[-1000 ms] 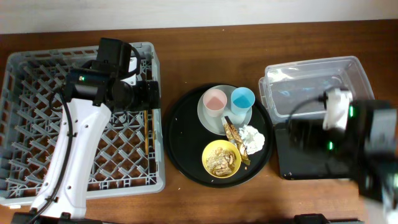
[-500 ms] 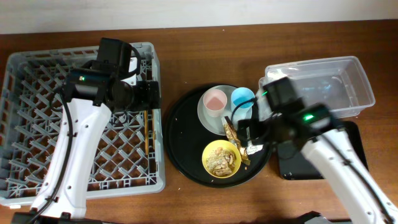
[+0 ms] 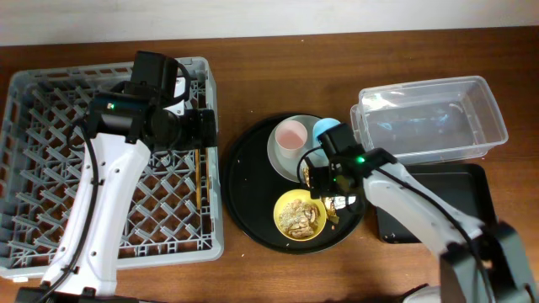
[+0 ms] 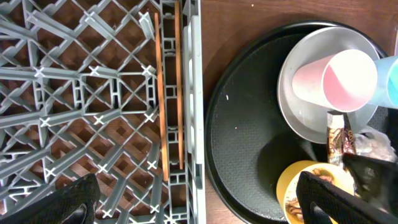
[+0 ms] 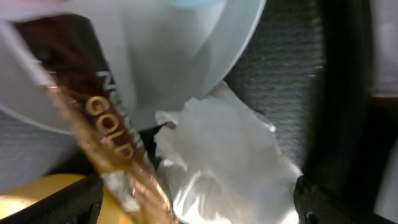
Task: Sort waste into correct bins and load items into the dishwasher rack
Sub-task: 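Reach the right gripper to the tray and grasp the white tissue, then drop the tissue into the clear plastic bin with the right gripper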
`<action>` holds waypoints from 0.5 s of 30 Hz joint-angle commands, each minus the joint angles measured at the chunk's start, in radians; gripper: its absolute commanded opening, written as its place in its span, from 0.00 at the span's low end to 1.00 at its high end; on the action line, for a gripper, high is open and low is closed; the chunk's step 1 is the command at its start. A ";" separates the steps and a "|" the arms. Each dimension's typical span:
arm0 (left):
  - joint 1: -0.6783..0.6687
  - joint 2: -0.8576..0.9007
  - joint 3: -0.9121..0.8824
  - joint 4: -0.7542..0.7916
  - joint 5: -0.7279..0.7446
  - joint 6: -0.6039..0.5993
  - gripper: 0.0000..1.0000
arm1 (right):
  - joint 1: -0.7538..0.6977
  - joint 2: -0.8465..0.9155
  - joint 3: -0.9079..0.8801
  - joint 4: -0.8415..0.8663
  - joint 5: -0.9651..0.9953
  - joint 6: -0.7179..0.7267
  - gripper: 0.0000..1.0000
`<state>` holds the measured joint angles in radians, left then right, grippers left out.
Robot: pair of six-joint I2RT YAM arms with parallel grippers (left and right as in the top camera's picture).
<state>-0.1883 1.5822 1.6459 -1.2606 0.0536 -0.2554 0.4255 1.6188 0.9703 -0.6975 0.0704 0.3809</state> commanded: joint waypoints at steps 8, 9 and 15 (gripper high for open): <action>0.002 -0.001 0.011 -0.001 0.006 -0.002 0.99 | 0.006 0.068 0.010 -0.023 -0.006 -0.010 0.51; 0.002 -0.001 0.011 -0.002 0.006 -0.002 0.99 | 0.006 0.054 0.023 -0.035 -0.006 -0.011 0.35; 0.002 -0.001 0.011 -0.001 0.006 -0.002 0.99 | 0.005 -0.077 0.138 -0.172 -0.005 -0.037 0.04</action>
<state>-0.1883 1.5822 1.6459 -1.2610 0.0536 -0.2554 0.4255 1.6238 1.0389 -0.8349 0.0631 0.3569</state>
